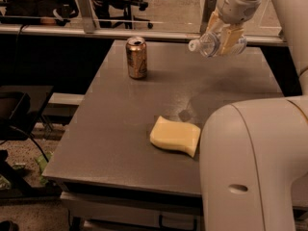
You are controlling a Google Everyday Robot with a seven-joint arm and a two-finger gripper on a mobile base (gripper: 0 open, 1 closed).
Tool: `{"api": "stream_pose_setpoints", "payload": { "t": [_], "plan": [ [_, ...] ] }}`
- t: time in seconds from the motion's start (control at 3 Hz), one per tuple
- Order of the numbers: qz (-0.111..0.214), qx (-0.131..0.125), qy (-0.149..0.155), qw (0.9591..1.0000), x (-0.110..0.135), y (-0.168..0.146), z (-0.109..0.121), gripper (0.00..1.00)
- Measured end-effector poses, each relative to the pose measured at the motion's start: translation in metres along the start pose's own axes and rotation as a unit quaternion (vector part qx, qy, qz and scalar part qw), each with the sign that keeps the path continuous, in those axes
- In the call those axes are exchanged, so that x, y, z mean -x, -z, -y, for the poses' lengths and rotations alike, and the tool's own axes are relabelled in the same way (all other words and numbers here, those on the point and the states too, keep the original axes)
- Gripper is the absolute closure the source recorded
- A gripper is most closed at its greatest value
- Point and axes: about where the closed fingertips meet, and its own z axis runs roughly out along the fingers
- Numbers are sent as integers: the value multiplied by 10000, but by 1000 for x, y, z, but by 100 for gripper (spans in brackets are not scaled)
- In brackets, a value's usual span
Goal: Pick blue plastic bottle
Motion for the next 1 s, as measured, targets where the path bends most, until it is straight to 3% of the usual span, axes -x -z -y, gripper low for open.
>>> {"api": "stream_pose_setpoints", "payload": {
  "t": [0.67, 1.0],
  "plan": [
    [703, -9, -606, 9957, 30, 9, -10, 100],
    [711, -185, -623, 9953, 30, 5, 1, 100]
  ]
}}
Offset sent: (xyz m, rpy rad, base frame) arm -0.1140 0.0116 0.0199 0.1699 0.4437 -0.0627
